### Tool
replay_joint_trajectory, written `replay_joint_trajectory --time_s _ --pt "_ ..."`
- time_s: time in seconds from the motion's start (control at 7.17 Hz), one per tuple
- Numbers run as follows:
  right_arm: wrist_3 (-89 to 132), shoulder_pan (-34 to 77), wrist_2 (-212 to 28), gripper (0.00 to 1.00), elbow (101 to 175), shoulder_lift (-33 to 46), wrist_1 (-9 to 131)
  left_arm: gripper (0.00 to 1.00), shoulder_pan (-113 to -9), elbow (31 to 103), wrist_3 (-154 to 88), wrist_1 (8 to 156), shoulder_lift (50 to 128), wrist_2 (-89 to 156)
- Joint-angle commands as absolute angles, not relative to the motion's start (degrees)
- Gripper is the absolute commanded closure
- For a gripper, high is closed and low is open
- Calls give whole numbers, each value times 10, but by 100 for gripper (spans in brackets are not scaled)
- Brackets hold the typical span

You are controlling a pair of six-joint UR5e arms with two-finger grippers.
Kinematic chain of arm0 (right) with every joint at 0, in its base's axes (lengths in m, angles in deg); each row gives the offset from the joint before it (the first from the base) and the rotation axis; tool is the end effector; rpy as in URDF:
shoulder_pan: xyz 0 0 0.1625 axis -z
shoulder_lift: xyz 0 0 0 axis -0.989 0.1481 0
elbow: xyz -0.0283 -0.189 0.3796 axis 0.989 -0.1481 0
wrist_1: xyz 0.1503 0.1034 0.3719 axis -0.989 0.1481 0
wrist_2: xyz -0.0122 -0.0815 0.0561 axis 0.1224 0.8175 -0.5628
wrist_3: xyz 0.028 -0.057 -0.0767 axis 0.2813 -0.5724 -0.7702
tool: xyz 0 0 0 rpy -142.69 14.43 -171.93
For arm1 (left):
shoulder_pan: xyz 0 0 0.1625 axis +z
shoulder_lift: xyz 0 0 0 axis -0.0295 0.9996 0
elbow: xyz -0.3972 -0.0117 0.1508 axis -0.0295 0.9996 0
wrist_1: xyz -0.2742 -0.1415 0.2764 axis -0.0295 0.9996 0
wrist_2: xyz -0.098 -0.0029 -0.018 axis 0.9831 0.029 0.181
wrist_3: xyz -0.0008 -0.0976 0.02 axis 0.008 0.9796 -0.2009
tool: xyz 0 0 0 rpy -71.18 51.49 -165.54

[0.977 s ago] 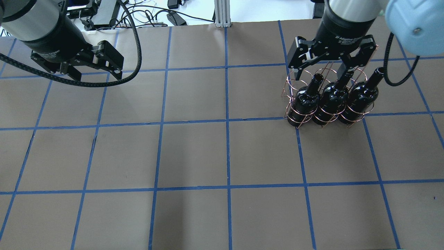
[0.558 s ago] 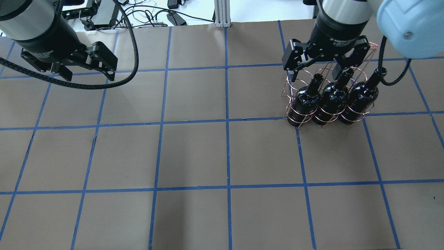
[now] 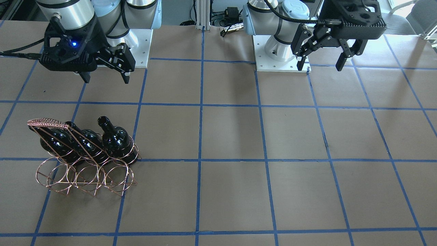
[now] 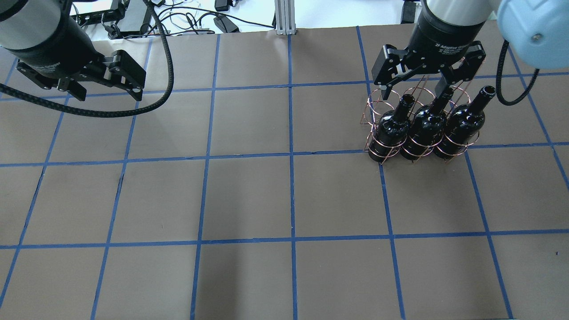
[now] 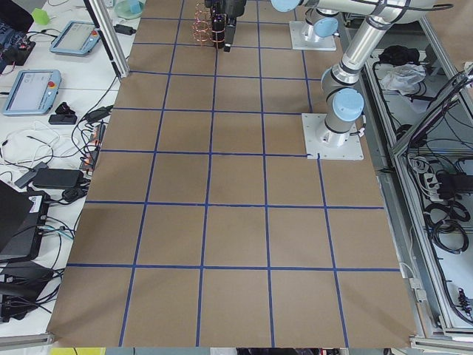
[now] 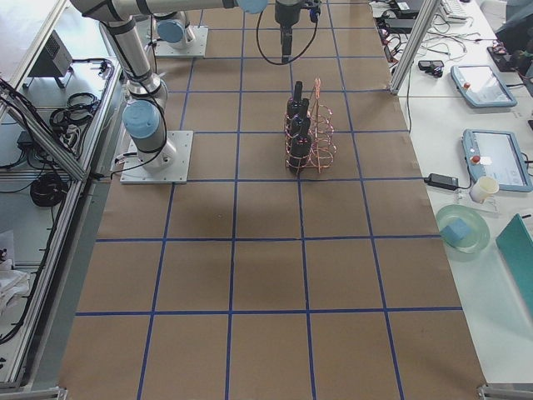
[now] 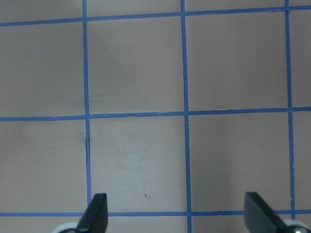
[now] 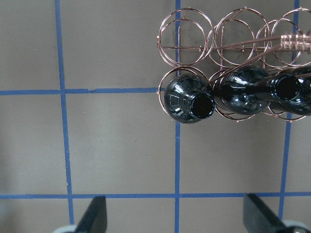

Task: Place wine into wine basket
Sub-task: 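Open the right gripper and raise it off the bottle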

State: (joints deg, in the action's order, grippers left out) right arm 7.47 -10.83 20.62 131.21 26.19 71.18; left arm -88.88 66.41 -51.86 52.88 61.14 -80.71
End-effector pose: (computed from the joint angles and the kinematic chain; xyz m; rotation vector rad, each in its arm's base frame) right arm 0.1544 -0.4900 0.5125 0.0025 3.1297 -0.0103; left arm -0.1071 -0.4502 0.5547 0.0321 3.0762 -0.2644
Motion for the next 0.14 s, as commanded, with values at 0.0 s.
replay_joint_trajectory --time_s 0.0 --pt "75 -108 207 0 1314 262 710 0 -889 668 -519 529 613 -806"
